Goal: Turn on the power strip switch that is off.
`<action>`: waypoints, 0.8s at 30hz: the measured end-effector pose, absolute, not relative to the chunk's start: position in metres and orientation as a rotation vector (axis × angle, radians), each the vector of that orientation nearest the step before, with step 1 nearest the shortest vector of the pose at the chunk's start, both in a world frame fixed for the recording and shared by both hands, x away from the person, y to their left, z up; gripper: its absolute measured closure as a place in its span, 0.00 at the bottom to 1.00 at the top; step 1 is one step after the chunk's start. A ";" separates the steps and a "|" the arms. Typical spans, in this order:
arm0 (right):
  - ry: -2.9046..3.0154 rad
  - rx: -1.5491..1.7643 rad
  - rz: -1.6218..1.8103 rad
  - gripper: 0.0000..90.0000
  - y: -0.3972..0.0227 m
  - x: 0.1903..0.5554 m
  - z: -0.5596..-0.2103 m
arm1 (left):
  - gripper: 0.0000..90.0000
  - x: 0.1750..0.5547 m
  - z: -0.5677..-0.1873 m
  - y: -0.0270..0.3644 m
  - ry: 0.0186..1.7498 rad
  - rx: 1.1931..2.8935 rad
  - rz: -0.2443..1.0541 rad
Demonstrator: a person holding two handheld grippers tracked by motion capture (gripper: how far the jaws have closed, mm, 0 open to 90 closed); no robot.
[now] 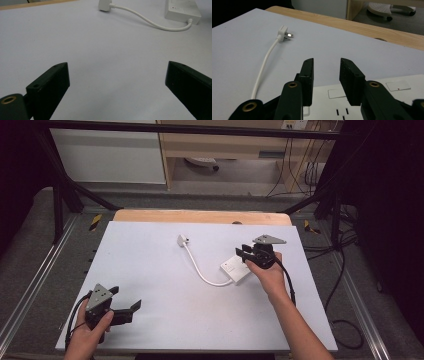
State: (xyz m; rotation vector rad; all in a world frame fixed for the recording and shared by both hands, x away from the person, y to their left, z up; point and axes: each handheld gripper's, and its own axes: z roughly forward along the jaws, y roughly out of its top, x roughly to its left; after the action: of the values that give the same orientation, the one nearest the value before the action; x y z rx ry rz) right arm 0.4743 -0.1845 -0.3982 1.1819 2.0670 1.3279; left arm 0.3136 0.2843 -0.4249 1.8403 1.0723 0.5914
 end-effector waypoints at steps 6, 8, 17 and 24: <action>2.055 1.187 1.335 0.68 -0.188 0.472 -0.394 | 0.06 0.313 -0.425 0.284 1.067 1.843 0.591; 2.053 1.186 1.337 0.67 -0.189 0.471 -0.393 | 0.06 0.313 -0.425 0.284 1.065 1.842 0.591; 2.035 1.211 1.345 0.52 -0.196 0.468 -0.387 | 0.06 0.313 -0.425 0.284 1.065 1.842 0.590; 2.005 1.239 1.323 0.26 -0.204 0.461 -0.378 | 0.06 0.313 -0.424 0.285 1.067 1.838 0.592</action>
State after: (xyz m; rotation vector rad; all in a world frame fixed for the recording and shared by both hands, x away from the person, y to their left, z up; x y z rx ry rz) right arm 0.4611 -0.2044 -0.3783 1.2391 2.0046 1.3233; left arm 0.3130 0.2850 -0.4244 1.8383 1.0671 0.5921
